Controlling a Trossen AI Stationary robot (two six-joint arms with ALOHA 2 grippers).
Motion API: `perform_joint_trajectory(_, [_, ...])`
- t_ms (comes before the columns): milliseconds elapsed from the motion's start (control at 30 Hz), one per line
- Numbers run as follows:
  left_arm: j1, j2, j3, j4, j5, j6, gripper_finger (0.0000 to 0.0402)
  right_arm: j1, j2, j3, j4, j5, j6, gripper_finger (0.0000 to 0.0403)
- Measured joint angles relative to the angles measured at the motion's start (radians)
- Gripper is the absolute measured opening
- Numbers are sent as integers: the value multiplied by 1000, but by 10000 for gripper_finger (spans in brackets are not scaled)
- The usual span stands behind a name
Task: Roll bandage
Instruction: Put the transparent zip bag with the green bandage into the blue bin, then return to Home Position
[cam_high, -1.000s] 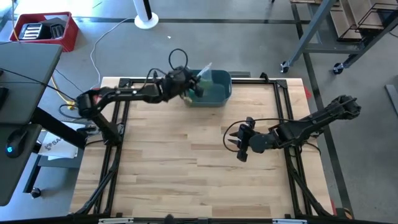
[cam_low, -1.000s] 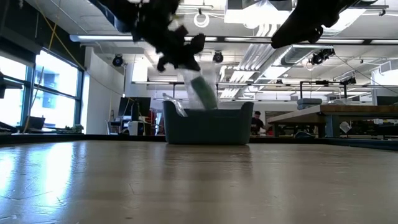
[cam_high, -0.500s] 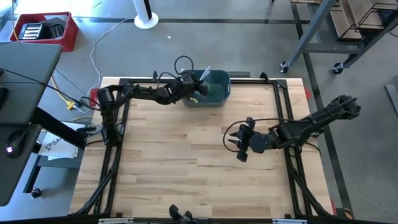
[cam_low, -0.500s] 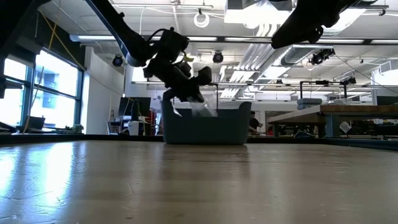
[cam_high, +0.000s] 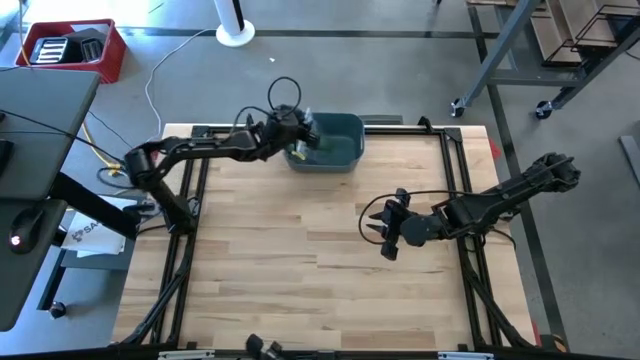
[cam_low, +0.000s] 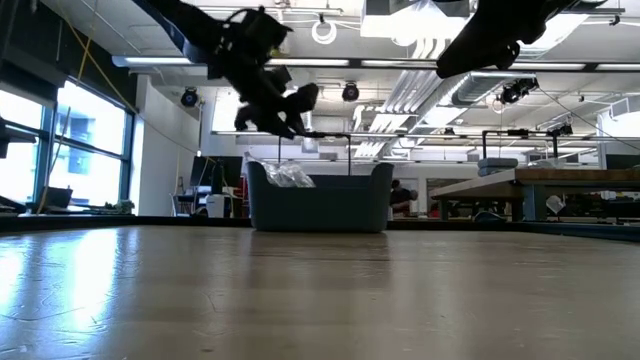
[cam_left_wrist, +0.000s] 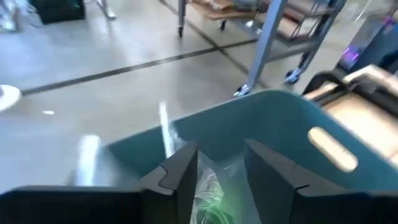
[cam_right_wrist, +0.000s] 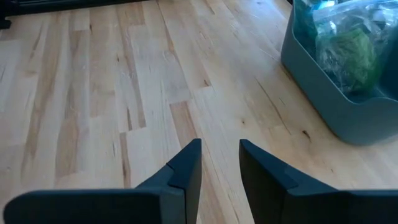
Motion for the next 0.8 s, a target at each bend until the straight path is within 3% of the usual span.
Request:
perform_joint_trajectory(167, [0, -129, 1, -230, -7, 107, 141, 0, 0, 0, -2, 0, -4, 99])
perform_joint_trajectory(333, [-59, -284, -73, -412, 7, 165, 126, 13, -1, 0, -56, 0, -29, 99])
perform_joint_trajectory(600, [-185, -695, -469, -270, 202, 116, 59, -5, -160, -22, -214, -53, -62, 91])
perform_joint_trajectory(800, [-286, -986, -708, -168, 240, 104, 26, -128, -492, -267, -13, -249, -93, 67])
